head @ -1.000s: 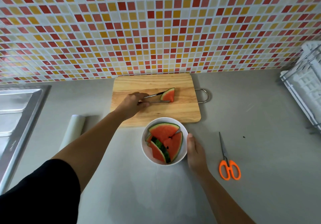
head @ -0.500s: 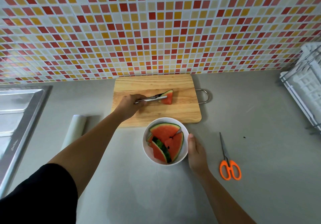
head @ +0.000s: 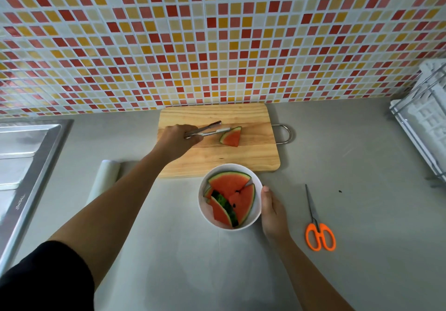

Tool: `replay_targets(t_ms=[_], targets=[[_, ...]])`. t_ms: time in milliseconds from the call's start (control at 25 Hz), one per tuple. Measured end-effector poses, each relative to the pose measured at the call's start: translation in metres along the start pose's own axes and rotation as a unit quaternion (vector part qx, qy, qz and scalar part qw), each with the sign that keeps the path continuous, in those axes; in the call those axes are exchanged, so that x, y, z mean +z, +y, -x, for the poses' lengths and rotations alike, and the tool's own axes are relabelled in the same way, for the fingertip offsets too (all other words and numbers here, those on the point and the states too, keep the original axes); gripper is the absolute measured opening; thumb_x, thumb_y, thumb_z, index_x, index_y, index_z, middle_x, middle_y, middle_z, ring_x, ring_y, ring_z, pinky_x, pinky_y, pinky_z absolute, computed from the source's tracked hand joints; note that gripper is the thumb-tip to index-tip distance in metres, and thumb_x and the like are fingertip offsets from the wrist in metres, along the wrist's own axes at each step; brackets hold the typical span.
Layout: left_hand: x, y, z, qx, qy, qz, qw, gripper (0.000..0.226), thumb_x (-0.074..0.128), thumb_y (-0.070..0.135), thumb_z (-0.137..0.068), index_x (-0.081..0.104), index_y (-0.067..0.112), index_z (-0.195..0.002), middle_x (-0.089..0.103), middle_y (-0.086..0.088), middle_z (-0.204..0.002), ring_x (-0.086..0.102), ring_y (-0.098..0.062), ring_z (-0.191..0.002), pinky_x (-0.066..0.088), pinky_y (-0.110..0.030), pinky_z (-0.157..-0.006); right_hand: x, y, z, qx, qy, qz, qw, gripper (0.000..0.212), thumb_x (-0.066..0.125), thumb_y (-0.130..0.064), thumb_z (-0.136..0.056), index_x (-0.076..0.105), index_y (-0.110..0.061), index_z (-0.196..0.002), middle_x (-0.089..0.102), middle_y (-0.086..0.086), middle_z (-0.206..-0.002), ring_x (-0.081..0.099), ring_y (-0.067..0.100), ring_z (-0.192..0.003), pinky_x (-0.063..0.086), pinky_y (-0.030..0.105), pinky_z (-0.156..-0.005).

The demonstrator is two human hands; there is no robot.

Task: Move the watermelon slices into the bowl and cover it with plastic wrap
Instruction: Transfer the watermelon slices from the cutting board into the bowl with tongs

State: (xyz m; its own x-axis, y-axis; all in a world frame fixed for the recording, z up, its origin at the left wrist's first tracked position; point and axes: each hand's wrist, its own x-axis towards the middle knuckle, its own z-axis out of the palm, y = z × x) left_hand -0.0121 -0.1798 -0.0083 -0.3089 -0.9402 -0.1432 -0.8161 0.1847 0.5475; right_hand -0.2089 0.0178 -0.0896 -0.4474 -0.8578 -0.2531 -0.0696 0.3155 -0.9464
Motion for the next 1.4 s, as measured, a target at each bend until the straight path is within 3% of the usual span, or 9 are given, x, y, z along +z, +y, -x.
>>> replay_targets(t_ms=[120, 280, 440, 600, 800, 960, 1200, 1320, 1400], targets=[[-0.008, 0.034, -0.010, -0.018, -0.039, -0.088, 0.995, 0.033, 0.057, 0.042, -0.088, 0.068, 0.011, -0.086, 0.056, -0.002, -0.070, 0.051, -0.018, -0.070, 0.034, -0.025, -0.051, 0.000, -0.002, 0.001, -0.008, -0.003, 0.002, 1.000, 0.038, 0.034, -0.040, -0.098, 0.061, -0.032, -0.071, 0.066, -0.020, -0.074, 0.057, -0.008, -0.070, 0.043, 0.011, -0.065], [0.004, 0.070, -0.014, -0.015, -0.056, -0.151, 0.987, 0.039, 0.055, 0.043, -0.088, 0.054, 0.006, -0.078, 0.051, -0.007, -0.075, 0.046, -0.020, -0.067, 0.028, -0.026, -0.046, -0.002, -0.003, 0.000, 0.007, -0.005, 0.004, 1.000, 0.040, 0.037, -0.034, -0.099, 0.061, -0.036, -0.068, 0.064, -0.017, -0.069, 0.056, -0.003, -0.073, 0.044, 0.024, -0.072], [0.018, 0.086, -0.012, -0.013, -0.038, -0.158, 0.987, 0.030, 0.058, 0.036, -0.087, 0.050, 0.008, -0.079, 0.042, -0.001, -0.064, 0.038, -0.014, -0.056, 0.026, -0.026, -0.043, -0.001, -0.005, 0.001, 0.007, -0.003, 0.004, 1.000, 0.040, 0.038, -0.034, -0.098, 0.061, -0.038, -0.067, 0.063, -0.013, -0.071, 0.057, 0.001, -0.076, 0.044, 0.028, -0.075], [0.021, 0.082, -0.008, -0.017, -0.010, -0.132, 0.991, 0.023, 0.054, 0.025, -0.086, 0.055, 0.005, -0.076, 0.045, -0.004, -0.062, 0.037, -0.014, -0.052, 0.027, -0.026, -0.042, -0.002, -0.003, 0.000, 0.007, -0.004, 0.007, 1.000, 0.039, 0.038, -0.034, -0.098, 0.061, -0.037, -0.068, 0.064, -0.013, -0.073, 0.057, 0.000, -0.076, 0.043, 0.028, -0.074], [0.007, 0.059, -0.012, -0.109, 0.011, 0.051, 0.993, 0.021, 0.062, 0.024, -0.084, 0.071, 0.005, -0.081, 0.056, -0.004, -0.066, 0.047, -0.015, -0.055, 0.039, -0.024, -0.047, -0.001, -0.004, 0.000, 0.009, -0.010, 0.018, 1.000, 0.039, 0.036, -0.037, -0.098, 0.060, -0.039, -0.068, 0.064, -0.022, -0.071, 0.055, -0.009, -0.069, 0.043, 0.025, -0.069], [0.003, 0.045, -0.009, -0.151, 0.010, 0.125, 0.980, 0.019, 0.069, 0.028, -0.081, 0.071, 0.009, -0.077, 0.060, 0.000, -0.064, 0.048, -0.010, -0.053, 0.037, -0.019, -0.045, -0.001, -0.004, 0.000, -0.001, -0.007, 0.019, 1.000, 0.038, 0.035, -0.036, -0.098, 0.060, -0.038, -0.070, 0.065, -0.023, -0.073, 0.056, -0.009, -0.070, 0.044, 0.024, -0.069], [-0.009, 0.039, -0.011, -0.168, 0.014, 0.144, 0.975, 0.024, 0.070, 0.030, -0.080, 0.072, 0.006, -0.085, 0.066, -0.006, -0.076, 0.049, -0.012, -0.057, 0.041, -0.022, -0.052, -0.001, -0.004, 0.000, 0.001, -0.005, 0.018, 1.000, 0.039, 0.036, -0.036, -0.098, 0.061, -0.040, -0.068, 0.065, -0.021, -0.072, 0.056, -0.010, -0.071, 0.042, 0.022, -0.069], [-0.013, 0.046, -0.013, -0.167, 0.004, 0.082, 0.983, 0.032, 0.071, 0.033, -0.078, 0.073, 0.001, -0.081, 0.060, -0.003, -0.060, 0.047, -0.012, -0.051, 0.042, -0.023, -0.053, -0.001, -0.003, 0.000, 0.000, -0.005, 0.012, 1.000, 0.039, 0.036, -0.035, -0.099, 0.061, -0.037, -0.069, 0.065, -0.014, -0.072, 0.057, -0.003, -0.075, 0.045, 0.026, -0.073], [-0.019, 0.058, -0.019, -0.135, -0.003, 0.031, 0.990, 0.037, 0.072, 0.035, -0.077, 0.073, -0.001, -0.083, 0.062, -0.004, -0.062, 0.054, -0.013, -0.055, 0.048, -0.027, -0.064, -0.001, -0.004, 0.001, 0.002, -0.004, -0.002, 1.000, 0.038, 0.038, -0.033, -0.099, 0.062, -0.034, -0.069, 0.065, -0.013, -0.072, 0.058, 0.000, -0.075, 0.045, 0.028, -0.075]])
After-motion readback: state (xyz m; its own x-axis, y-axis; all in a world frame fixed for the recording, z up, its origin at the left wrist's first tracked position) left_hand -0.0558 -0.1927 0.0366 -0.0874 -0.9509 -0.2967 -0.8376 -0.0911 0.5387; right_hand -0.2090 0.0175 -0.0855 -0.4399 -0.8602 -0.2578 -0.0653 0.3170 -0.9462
